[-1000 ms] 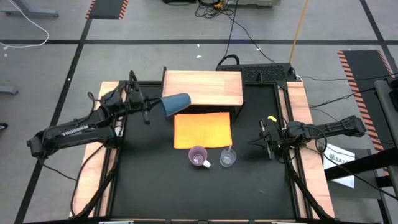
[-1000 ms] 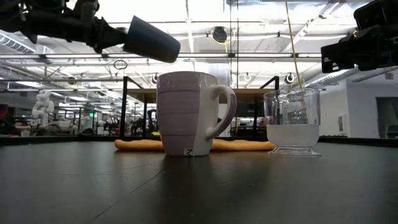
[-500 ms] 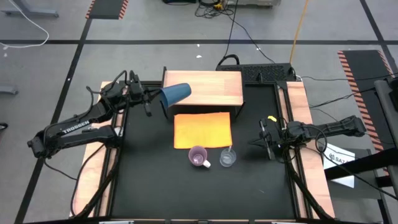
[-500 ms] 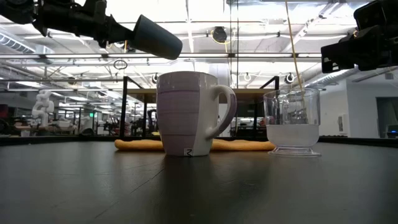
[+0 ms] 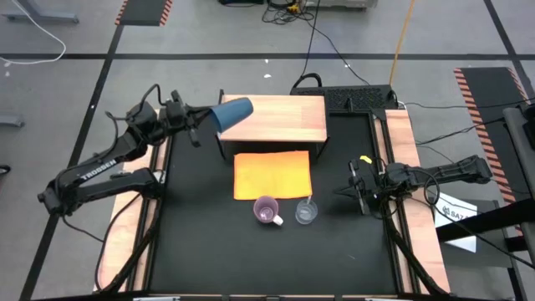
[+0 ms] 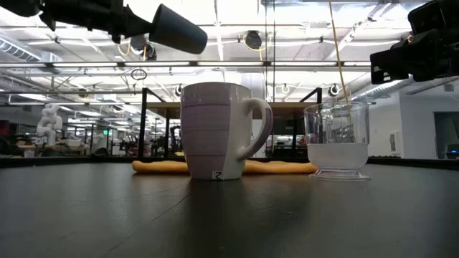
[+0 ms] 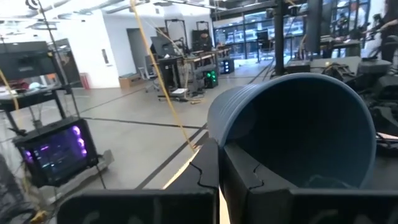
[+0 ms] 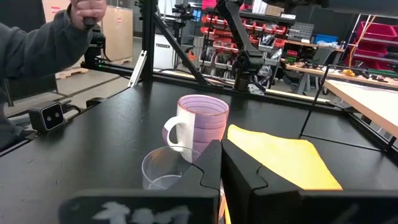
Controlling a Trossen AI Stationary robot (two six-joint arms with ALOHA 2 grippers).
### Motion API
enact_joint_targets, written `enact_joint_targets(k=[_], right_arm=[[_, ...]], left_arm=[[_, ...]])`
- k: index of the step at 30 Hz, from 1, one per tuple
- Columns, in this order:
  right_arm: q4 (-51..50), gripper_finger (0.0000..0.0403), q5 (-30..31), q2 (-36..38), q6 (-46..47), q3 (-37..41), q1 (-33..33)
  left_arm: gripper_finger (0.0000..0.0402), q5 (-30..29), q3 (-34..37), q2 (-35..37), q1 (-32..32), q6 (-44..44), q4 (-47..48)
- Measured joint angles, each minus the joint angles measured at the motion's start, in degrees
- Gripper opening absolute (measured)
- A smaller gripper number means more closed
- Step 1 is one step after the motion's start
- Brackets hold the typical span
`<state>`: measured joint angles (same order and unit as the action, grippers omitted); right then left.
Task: Stack small to large cups/mugs on shelf
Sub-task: Put the blue cup on the shelf
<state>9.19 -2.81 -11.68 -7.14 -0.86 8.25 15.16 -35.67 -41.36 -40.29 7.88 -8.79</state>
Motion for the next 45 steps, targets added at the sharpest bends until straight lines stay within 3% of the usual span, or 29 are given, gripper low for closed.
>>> enact_joint_targets(k=[18,27,45], right_arm=[[-0.02,0.0000,0.00,0.00,0.20,0.02,0.00],[-0.04,0.0000,0.00,0.00,0.10,0.00,0.00],[-0.04,0.0000,0.00,0.00,-0.20,0.00,0.00]], left_arm=[[0.0001,-0.02,-10.99,-7.89,-2.21,1.09,8.27],[0.0001,-0.20,-20.98,-11.83,-2.19,1.96,17.20],[0.0001,-3.85,-29.85,-13.32,-3.90,2.40,25.52]])
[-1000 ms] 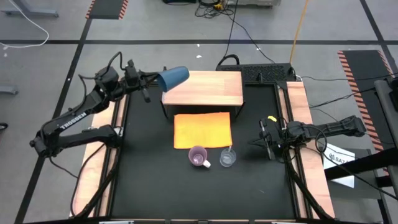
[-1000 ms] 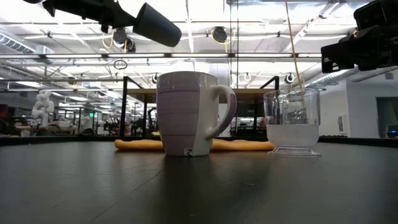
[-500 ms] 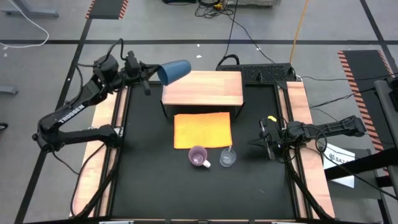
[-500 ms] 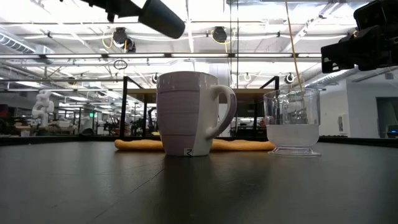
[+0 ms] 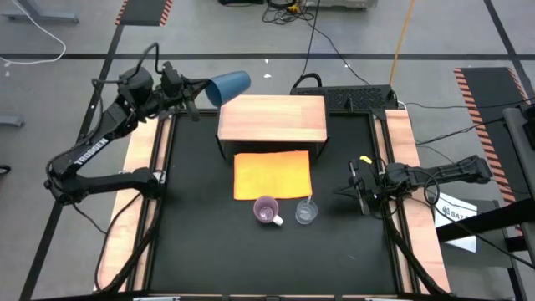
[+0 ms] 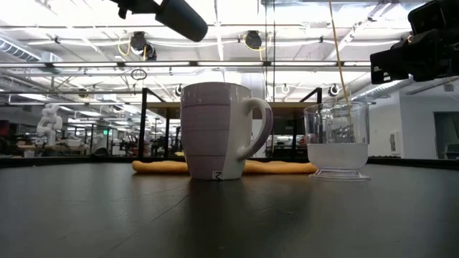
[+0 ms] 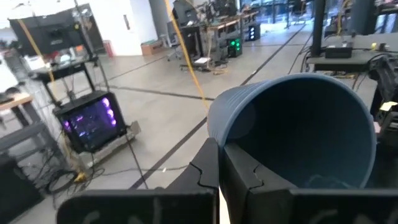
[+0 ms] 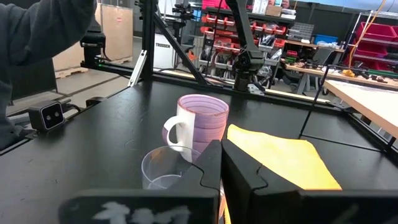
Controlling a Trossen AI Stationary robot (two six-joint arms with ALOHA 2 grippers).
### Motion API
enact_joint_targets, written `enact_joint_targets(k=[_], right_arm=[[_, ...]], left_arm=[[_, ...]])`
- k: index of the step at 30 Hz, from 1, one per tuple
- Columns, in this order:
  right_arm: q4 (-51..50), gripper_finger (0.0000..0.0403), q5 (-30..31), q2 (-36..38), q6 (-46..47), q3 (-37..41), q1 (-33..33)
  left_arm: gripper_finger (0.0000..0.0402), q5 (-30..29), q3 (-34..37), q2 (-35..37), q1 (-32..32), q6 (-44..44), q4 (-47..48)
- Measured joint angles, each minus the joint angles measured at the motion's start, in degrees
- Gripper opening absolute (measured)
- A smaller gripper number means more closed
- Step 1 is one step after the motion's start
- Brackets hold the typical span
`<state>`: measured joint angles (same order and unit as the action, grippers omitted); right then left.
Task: Stack small to large cups/mugs on shelf
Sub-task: Put the blue cup on the shelf
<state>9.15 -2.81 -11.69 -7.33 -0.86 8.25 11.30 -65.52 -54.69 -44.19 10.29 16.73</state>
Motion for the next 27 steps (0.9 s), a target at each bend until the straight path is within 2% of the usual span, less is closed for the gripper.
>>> enact_joint_targets(k=[4,17,27], right_arm=[[0.00,0.0000,0.01,-0.02,0.00,0.00,0.00],[0.00,0.0000,0.00,-0.01,0.25,0.01,0.00],[0.00,0.0000,0.01,-0.01,0.39,0.00,0.00]], left_arm=[[0.0001,-1.39,-5.35,-2.76,-0.87,1.43,7.86],[0.0001,-2.57,-18.21,-11.95,-0.85,3.65,17.85],[0.0001,-4.95,-24.43,-15.28,-0.78,4.65,24.28]])
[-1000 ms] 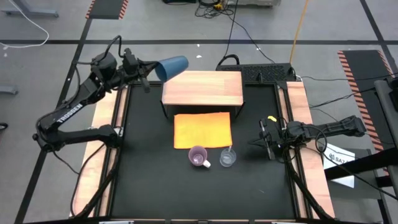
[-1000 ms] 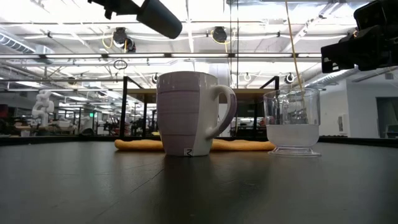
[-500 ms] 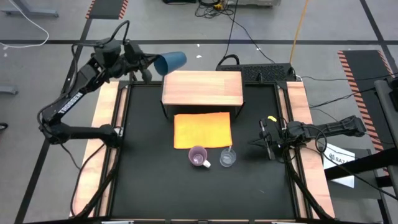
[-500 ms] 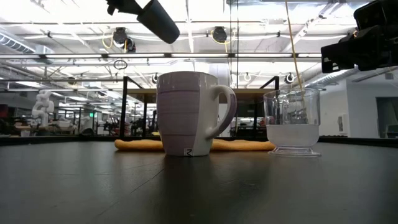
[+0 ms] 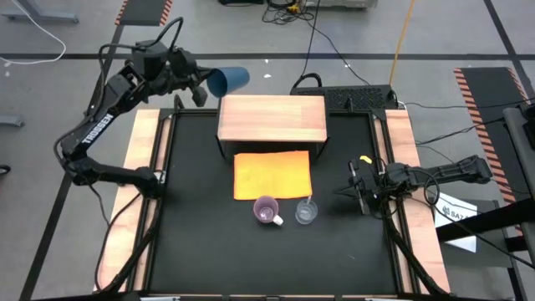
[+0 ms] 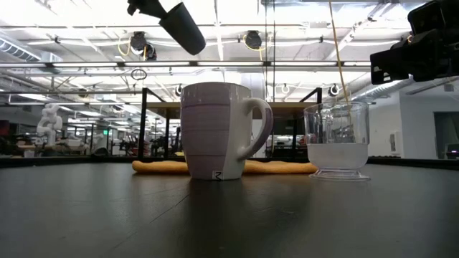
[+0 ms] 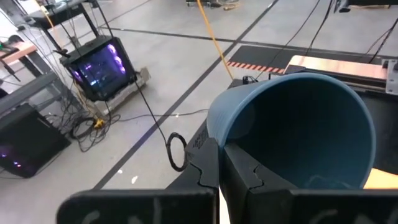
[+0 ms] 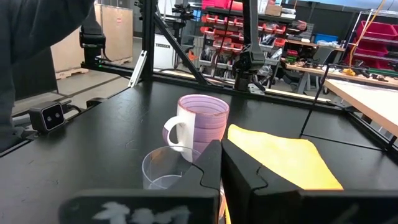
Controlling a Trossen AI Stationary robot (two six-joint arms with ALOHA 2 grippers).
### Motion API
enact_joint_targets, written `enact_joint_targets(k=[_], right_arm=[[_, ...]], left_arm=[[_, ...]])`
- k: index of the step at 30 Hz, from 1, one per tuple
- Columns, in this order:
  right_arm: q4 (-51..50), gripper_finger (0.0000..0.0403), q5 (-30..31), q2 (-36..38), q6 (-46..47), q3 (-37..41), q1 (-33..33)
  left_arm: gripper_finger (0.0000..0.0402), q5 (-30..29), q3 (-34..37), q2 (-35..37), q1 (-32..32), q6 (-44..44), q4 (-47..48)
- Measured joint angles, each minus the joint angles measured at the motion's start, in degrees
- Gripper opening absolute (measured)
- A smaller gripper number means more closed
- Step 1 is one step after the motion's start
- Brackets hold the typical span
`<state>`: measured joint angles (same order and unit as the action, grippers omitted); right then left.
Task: Stack small to large cups/mugs on shelf
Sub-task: Put the blue cup on the shelf
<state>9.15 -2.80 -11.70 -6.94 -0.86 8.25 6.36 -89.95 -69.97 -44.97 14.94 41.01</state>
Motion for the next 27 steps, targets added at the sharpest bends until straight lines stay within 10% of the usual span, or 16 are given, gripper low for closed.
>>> enact_joint_targets(k=[27], right_arm=[[0.00,0.0000,0.01,0.01,-0.21,0.01,-0.01]], left_arm=[[0.0001,-2.07,-12.11,-7.51,0.04,2.44,14.23]])
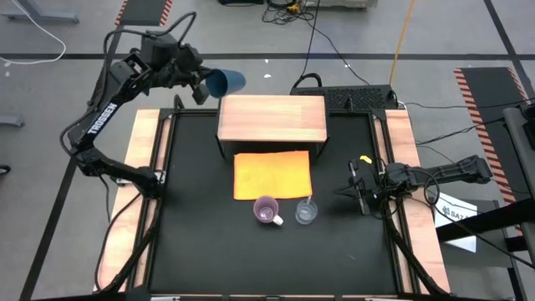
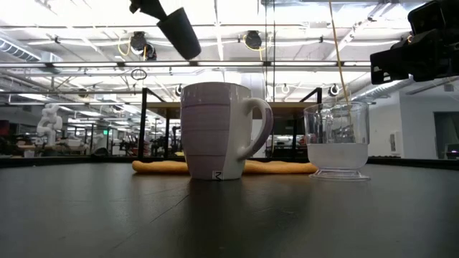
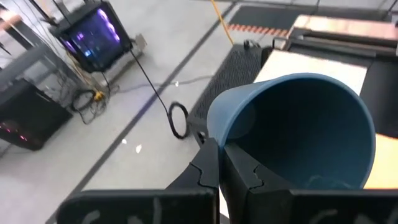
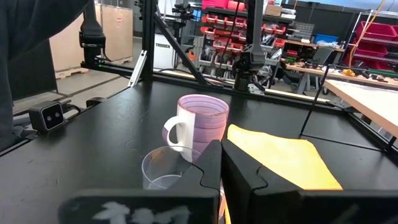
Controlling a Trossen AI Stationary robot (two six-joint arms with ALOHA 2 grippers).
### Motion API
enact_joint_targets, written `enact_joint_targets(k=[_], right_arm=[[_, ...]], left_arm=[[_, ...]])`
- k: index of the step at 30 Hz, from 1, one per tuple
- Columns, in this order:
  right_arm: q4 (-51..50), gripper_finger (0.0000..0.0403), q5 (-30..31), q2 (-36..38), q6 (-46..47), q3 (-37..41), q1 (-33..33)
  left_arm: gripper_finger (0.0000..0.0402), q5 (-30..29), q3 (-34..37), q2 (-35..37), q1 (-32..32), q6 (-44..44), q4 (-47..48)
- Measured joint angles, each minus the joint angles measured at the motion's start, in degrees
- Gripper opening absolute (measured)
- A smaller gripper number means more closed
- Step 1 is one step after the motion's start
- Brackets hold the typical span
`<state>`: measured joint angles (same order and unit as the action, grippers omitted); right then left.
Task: Stack small to large cups/mugs on shelf
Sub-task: Put the blue cup on the shelf
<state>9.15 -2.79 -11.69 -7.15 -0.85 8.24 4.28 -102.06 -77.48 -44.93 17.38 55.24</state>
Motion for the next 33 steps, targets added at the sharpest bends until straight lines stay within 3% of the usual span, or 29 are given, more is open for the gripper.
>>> enact_joint_targets(k=[5,19,33], right_arm=[[0.02,0.0000,0.00,0.00,-0.97,0.00,-0.01],[0.04,0.0000,0.00,-0.01,-1.11,0.00,-0.01],[0.04,0.0000,0.00,-0.01,-1.08,-0.01,-0.01]], left_arm=[[0.0001,0.15,-0.75,-1.61,0.00,0.61,3.69],[0.0001,-3.19,-15.33,-11.16,4.70,2.24,17.38],[0.0001,-4.32,-16.70,-13.81,6.82,3.68,21.07]])
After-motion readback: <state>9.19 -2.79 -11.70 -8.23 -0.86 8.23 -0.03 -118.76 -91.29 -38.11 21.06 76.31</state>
